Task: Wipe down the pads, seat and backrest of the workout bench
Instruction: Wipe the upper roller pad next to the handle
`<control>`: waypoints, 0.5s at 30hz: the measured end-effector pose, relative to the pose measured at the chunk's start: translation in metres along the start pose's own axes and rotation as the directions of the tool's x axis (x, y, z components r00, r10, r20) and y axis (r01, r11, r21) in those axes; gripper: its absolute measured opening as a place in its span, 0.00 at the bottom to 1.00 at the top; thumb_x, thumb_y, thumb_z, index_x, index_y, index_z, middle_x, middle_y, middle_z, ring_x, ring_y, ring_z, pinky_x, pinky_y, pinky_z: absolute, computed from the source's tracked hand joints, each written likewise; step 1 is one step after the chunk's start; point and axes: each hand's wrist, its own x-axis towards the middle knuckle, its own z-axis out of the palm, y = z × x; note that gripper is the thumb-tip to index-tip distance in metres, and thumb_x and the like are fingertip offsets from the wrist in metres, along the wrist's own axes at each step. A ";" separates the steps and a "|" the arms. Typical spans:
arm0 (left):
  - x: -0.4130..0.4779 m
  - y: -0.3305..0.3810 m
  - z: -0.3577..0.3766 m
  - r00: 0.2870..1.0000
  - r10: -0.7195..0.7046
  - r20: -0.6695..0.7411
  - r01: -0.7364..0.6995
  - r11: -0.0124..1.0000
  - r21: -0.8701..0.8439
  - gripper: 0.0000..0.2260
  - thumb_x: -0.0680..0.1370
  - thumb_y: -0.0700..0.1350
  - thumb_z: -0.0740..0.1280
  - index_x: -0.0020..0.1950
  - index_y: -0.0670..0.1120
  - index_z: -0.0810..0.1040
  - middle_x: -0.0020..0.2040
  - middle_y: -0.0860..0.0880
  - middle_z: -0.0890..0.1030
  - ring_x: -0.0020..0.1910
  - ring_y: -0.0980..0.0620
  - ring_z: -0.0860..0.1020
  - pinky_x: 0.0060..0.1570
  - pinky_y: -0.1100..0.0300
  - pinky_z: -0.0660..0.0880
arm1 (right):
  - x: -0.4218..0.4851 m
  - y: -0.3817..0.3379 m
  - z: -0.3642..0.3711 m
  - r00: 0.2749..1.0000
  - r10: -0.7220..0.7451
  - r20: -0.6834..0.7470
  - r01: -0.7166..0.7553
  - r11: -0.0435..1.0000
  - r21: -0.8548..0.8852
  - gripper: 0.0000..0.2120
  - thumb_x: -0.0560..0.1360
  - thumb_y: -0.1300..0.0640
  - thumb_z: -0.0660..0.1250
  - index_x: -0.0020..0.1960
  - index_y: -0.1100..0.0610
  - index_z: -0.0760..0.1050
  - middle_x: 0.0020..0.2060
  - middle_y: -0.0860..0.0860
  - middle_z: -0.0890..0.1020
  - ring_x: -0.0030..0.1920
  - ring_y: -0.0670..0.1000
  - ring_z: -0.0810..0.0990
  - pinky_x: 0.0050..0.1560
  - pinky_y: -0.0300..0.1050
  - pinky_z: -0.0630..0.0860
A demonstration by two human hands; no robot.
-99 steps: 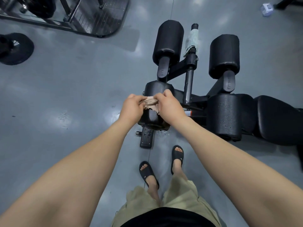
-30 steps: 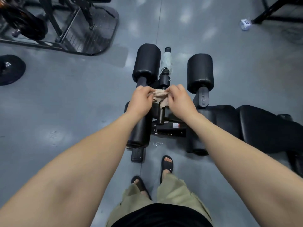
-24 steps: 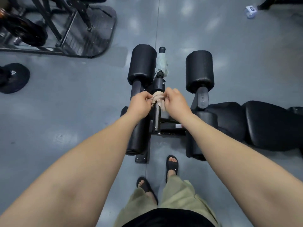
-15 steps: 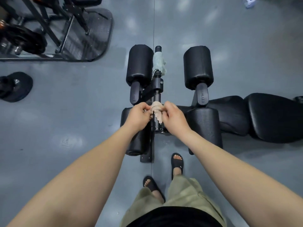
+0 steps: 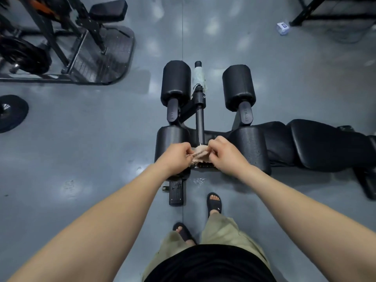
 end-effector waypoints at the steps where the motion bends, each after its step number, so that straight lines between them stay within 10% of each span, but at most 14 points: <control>1: -0.004 0.002 -0.006 0.999 -0.030 -0.021 0.029 0.998 -0.047 0.04 0.75 0.43 0.68 0.48 0.49 0.80 0.43 0.52 0.84 0.46 0.51 0.80 0.44 0.58 0.74 | 0.001 -0.006 -0.007 1.000 0.003 0.008 -0.003 1.000 -0.003 0.07 0.73 0.63 0.64 0.49 0.54 0.74 0.45 0.50 0.73 0.44 0.53 0.74 0.48 0.50 0.74; 8: -0.005 0.013 -0.069 0.970 -0.180 -0.165 0.028 0.755 -0.655 0.09 0.72 0.37 0.74 0.43 0.45 0.75 0.35 0.43 0.82 0.34 0.47 0.79 0.43 0.54 0.77 | 0.041 -0.063 -0.051 0.962 0.274 0.013 -0.253 0.869 0.425 0.10 0.74 0.60 0.70 0.55 0.54 0.77 0.39 0.51 0.76 0.36 0.48 0.74 0.37 0.39 0.72; 15: 0.017 0.029 -0.122 0.920 -0.269 -0.284 -0.005 0.718 -0.696 0.13 0.72 0.39 0.70 0.53 0.49 0.72 0.45 0.48 0.80 0.32 0.51 0.79 0.35 0.60 0.77 | 0.100 -0.082 -0.083 0.945 0.317 0.078 -0.313 0.812 0.492 0.12 0.72 0.51 0.75 0.42 0.57 0.75 0.32 0.51 0.78 0.31 0.49 0.73 0.36 0.43 0.72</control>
